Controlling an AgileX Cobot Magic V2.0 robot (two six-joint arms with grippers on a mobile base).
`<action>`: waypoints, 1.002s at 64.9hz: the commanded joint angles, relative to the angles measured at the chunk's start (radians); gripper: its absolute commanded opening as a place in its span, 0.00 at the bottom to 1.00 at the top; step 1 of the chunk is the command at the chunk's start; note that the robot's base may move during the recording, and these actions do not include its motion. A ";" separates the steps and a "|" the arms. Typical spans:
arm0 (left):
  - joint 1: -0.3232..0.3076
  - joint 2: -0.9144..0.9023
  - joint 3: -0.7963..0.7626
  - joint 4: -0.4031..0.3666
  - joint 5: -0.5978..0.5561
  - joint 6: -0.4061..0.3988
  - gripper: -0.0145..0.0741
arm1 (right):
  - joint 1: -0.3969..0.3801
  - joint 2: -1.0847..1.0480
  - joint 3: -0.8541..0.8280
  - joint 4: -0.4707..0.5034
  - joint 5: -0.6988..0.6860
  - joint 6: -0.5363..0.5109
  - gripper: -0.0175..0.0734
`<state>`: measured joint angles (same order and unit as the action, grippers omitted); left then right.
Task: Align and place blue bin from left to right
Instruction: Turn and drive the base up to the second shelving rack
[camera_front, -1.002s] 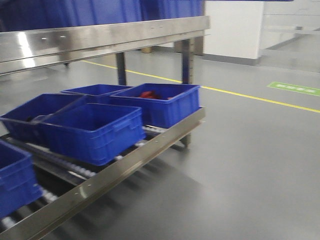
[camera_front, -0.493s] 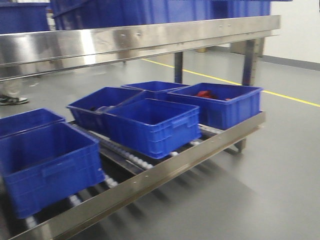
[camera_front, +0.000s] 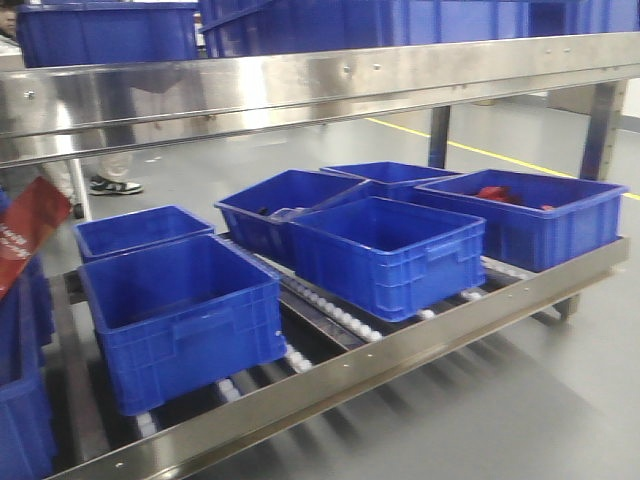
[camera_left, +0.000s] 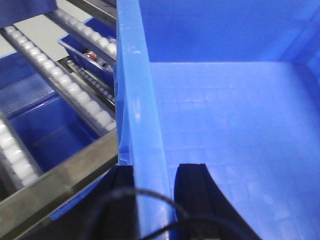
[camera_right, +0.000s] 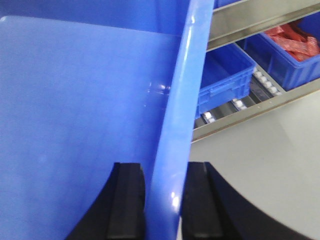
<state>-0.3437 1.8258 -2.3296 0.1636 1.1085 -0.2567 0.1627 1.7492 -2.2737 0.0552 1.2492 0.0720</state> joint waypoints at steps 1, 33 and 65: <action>0.001 -0.026 -0.016 0.005 -0.111 0.012 0.04 | 0.000 -0.016 -0.018 0.008 -0.071 -0.036 0.12; 0.001 -0.026 -0.016 0.005 -0.111 0.012 0.04 | 0.000 -0.016 -0.018 0.008 -0.071 -0.036 0.12; 0.001 -0.026 -0.016 0.005 -0.111 0.012 0.04 | 0.000 -0.016 -0.018 0.008 -0.071 -0.036 0.12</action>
<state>-0.3437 1.8258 -2.3296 0.1636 1.1070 -0.2567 0.1627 1.7492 -2.2737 0.0552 1.2492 0.0720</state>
